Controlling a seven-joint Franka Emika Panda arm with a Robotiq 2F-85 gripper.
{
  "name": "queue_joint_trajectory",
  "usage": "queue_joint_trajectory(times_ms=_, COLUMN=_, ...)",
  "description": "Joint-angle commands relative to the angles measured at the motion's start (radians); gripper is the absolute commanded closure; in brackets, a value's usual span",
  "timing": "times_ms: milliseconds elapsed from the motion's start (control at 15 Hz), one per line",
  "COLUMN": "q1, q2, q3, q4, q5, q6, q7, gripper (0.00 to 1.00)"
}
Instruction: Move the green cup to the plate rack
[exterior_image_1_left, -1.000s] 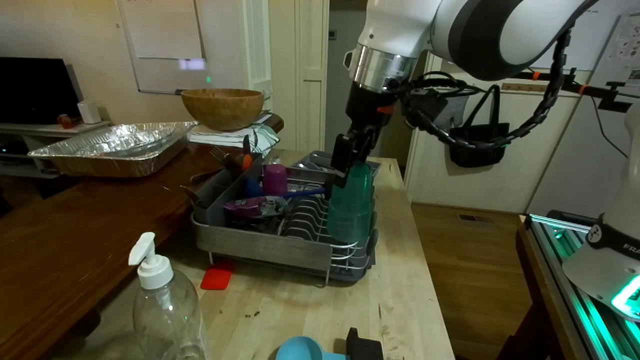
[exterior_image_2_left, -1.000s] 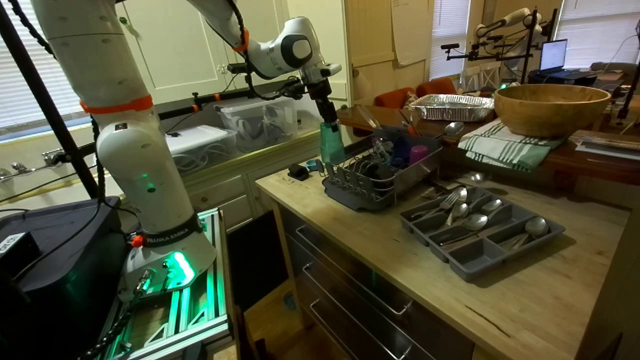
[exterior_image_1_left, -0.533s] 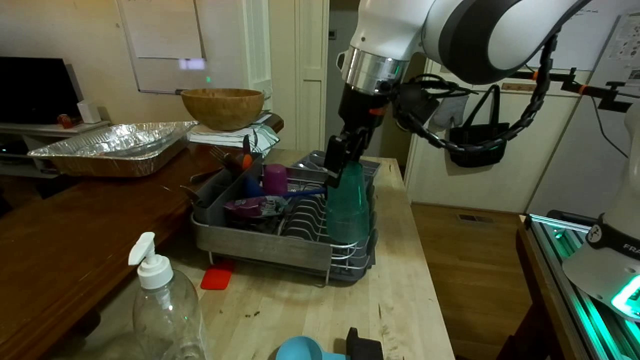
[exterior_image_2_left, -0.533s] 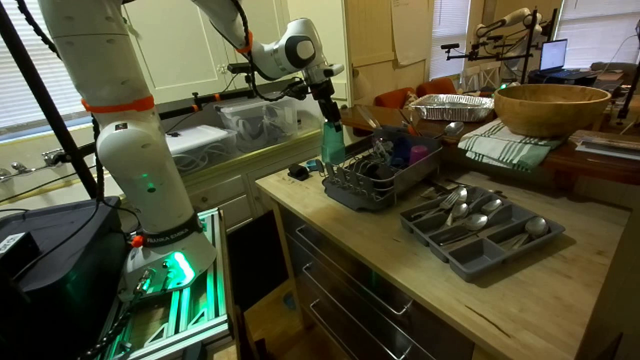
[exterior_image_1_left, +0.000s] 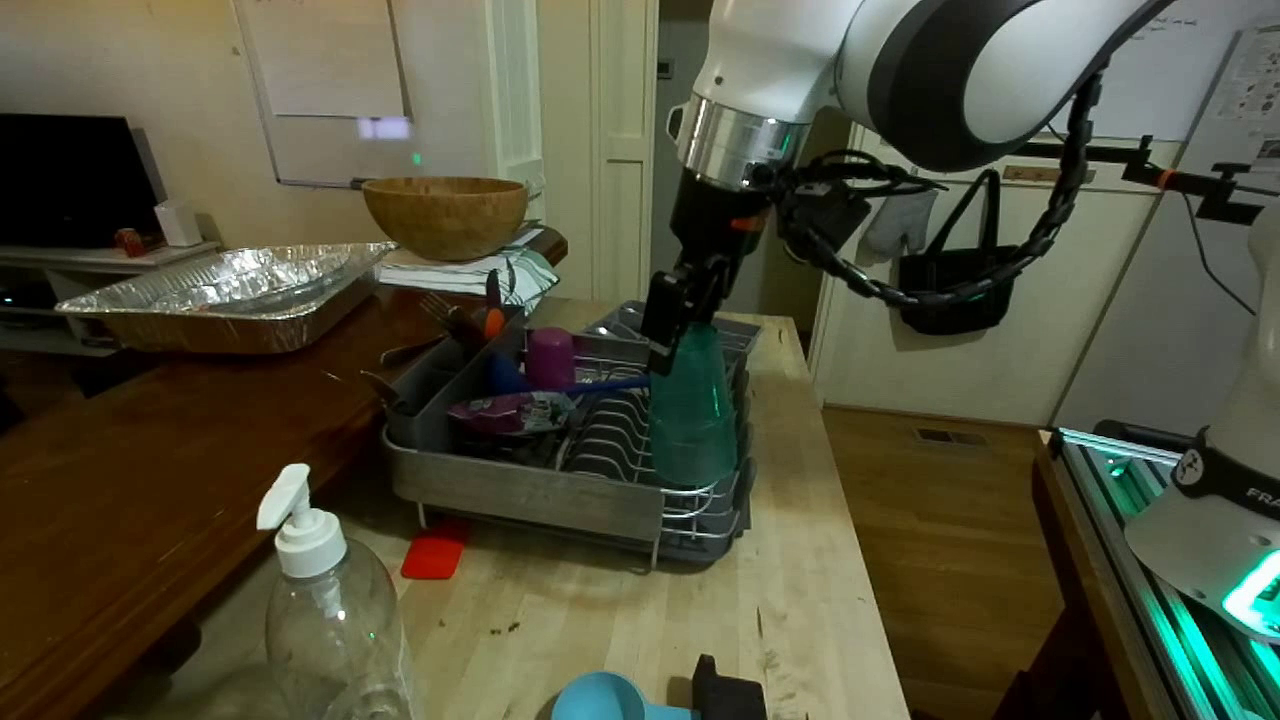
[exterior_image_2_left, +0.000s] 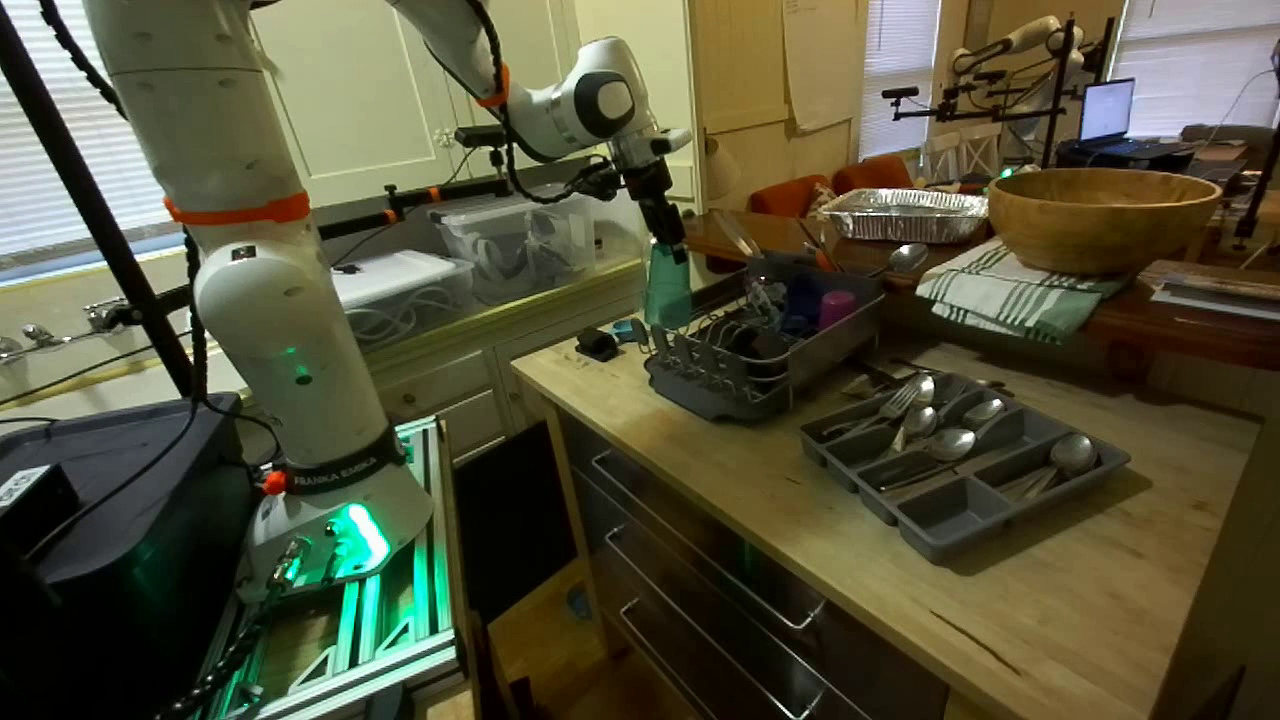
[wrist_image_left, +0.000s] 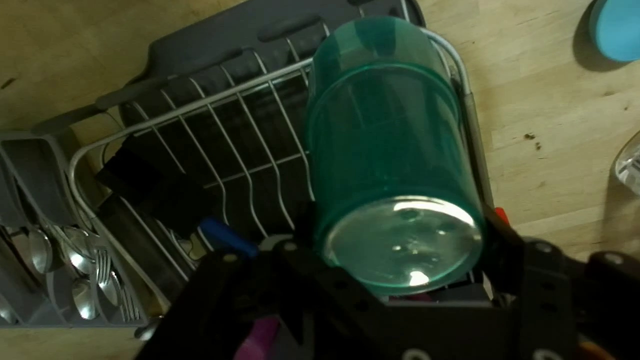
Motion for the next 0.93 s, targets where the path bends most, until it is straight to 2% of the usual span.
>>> queue_joint_trajectory(times_ms=0, q1=0.015, q2=0.035, q3=-0.02, q4=0.015, q5=-0.042, q6=0.023, q7=0.031, gripper=0.5)
queue_joint_trajectory(times_ms=333, q1=0.021, q2=0.047, q3=-0.031, q4=0.049, q5=-0.059, q6=0.021, q7=0.021, gripper=0.5)
queue_joint_trajectory(times_ms=867, q1=0.053, q2=0.117, q3=-0.048, q4=0.009, q5=-0.052, q6=0.087, q7=0.022, gripper=0.5)
